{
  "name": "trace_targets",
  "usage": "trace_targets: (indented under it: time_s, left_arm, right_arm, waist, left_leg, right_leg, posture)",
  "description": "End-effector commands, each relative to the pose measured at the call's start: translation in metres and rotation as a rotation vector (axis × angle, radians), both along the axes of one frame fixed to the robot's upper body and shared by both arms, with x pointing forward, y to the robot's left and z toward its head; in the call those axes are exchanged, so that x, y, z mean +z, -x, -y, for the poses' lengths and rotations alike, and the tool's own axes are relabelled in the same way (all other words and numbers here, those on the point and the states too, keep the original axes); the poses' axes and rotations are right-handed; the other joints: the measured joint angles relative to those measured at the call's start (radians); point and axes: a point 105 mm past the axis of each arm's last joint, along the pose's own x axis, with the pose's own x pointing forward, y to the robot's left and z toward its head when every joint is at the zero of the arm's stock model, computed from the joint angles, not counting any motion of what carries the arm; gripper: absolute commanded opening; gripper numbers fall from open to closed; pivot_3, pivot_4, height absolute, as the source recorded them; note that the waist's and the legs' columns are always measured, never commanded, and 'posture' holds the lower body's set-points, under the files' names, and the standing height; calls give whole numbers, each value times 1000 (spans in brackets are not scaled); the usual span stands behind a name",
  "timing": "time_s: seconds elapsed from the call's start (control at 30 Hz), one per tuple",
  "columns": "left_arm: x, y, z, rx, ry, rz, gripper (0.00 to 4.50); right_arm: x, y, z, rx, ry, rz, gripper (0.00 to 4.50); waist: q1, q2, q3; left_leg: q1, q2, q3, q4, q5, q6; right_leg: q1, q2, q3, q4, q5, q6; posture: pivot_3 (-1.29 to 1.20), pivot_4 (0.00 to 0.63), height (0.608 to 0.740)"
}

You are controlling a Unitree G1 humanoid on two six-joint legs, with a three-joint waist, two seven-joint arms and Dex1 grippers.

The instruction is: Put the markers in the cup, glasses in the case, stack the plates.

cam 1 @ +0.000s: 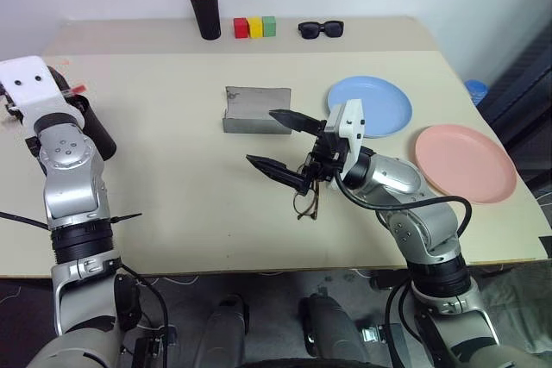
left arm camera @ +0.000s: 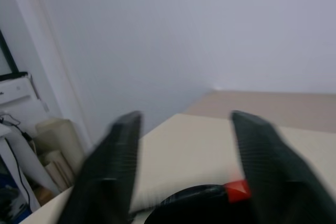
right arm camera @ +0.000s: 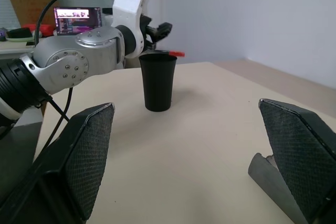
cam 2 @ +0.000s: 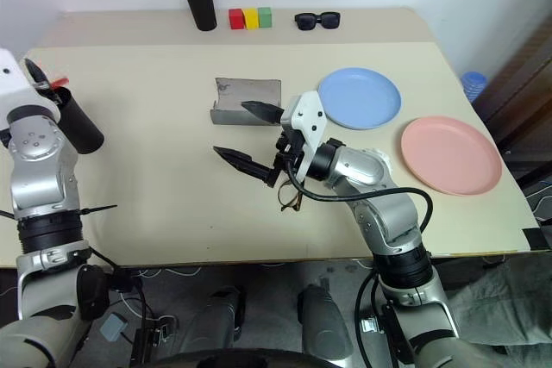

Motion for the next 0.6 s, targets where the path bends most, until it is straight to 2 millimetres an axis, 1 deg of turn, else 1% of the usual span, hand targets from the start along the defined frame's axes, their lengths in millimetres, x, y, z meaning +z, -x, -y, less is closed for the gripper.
trace_targets:
  time_s: [0.03, 0.1, 0.17, 0.33, 0.4, 0.47, 0.53, 0.6]
  left_arm:
    - [25, 0, 8, -30, -27, 96, 3217]
    - [29, -5, 17, -69, -35, 103, 3217]
    - [28, -11, 24, -94, -37, 93, 3217]
    - [27, -14, 25, -97, -33, 90, 3217]
    - [28, -13, 21, -77, -44, 66, 3217]
    - [24, -12, 5, -48, -3, -9, 3217]
    - [21, -13, -4, -59, 8, -93, 3217]
    - [25, -8, -11, -51, -78, -179, 3777]
  right_arm:
    - [11, 4, 5, -15, -16, 56, 4500]
    - [11, 3, 8, -24, -12, 57, 4500]
    - [10, 1, 11, -32, -6, 58, 4500]
    - [10, 1, 12, -39, -4, 58, 4500]
    - [9, 1, 12, -41, -4, 57, 4500]
    - [8, 2, 12, -43, 0, 55, 4500]
    - [7, 2, 12, -47, 4, 53, 4500]
    - [5, 2, 13, -50, 8, 51, 4500]
  waist:
    - [0, 0, 0]
    - [2, 0, 0]
    - [4, 0, 0]
    - [-4, 0, 0]
    - [-4, 0, 0]
    - [-4, 0, 0]
    - [-4, 0, 0]
    - [-5, 0, 0]
  left_leg:
    - [0, 0, 0, 0, 0, 0]
    - [0, 0, 0, 0, 0, 0]
    - [0, 0, 0, 0, 0, 0]
    - [0, 0, 0, 0, 0, 0]
    - [0, 0, 0, 0, 0, 0]
    - [0, 0, 0, 0, 0, 0]
    - [0, 0, 0, 0, 0, 0]
    - [0, 0, 0, 0, 0, 0]
  right_leg:
    - [0, 0, 0, 0, 0, 0]
    - [0, 0, 0, 0, 0, 0]
    - [0, 0, 0, 0, 0, 0]
    - [0, 0, 0, 0, 0, 0]
    - [0, 1, 0, 0, 0, 0]
    - [0, 1, 0, 1, 0, 0]
    - [0, 1, 0, 1, 0, 0]
    - [0, 1, 0, 1, 0, 0]
  posture:
    - [0, 150, 740]
    - [0, 150, 740]
    - [0, 150, 740]
    - [0, 150, 740]
    - [0, 150, 740]
    - [0, 150, 740]
    - [0, 150, 740]
    - [0, 150, 740]
